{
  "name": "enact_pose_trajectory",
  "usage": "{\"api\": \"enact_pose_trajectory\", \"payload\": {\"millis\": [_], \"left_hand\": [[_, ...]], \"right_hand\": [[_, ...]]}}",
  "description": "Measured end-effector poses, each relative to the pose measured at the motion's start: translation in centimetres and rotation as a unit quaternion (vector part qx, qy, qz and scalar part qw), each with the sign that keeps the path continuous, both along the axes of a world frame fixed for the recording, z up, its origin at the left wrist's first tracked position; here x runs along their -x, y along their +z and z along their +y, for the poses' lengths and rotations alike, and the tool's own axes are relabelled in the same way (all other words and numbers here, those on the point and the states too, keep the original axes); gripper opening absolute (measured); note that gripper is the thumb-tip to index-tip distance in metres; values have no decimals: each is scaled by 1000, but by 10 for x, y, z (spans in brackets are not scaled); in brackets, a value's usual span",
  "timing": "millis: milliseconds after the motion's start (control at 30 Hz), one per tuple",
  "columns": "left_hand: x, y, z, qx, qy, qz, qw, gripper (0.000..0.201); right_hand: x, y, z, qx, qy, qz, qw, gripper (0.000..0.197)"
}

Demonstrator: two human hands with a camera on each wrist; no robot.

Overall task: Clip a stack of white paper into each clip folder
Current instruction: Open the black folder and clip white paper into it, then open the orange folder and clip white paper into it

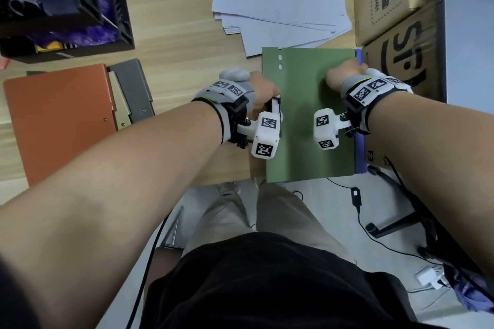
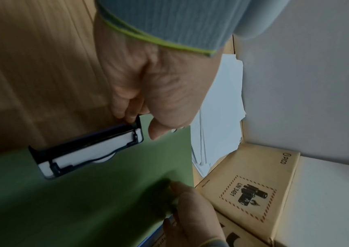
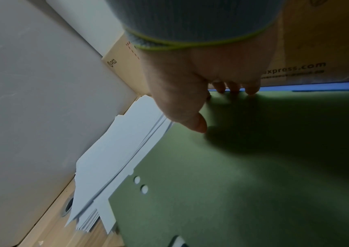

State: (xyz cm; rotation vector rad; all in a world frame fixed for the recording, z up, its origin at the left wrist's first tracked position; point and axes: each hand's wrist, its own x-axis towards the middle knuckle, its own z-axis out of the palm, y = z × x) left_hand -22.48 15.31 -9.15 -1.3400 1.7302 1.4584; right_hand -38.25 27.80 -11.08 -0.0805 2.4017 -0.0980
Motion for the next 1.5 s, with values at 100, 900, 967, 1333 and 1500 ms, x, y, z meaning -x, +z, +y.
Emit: {"api": "enact_pose_trajectory", "payload": {"millis": [100, 900, 967, 1333, 1500], "left_hand": [[7, -1, 6, 10, -76, -12, 997, 19], [-96, 42, -112, 221, -45, -9, 974, 18], [-132, 42, -129, 248, -11, -35, 968, 18], [-305, 16, -170, 260, 59, -314, 911, 116], [-330, -3, -167, 236, 92, -283, 925, 127]], "right_hand": [[1, -2, -8, -54, 15, 10, 998, 59], [-105, 74, -143, 221, 178, -119, 952, 16], [-133, 70, -162, 213, 215, -132, 944, 21], [-257, 43, -223, 178, 311, -246, 901, 17], [-291, 36, -240, 150, 321, -281, 892, 25]]}}
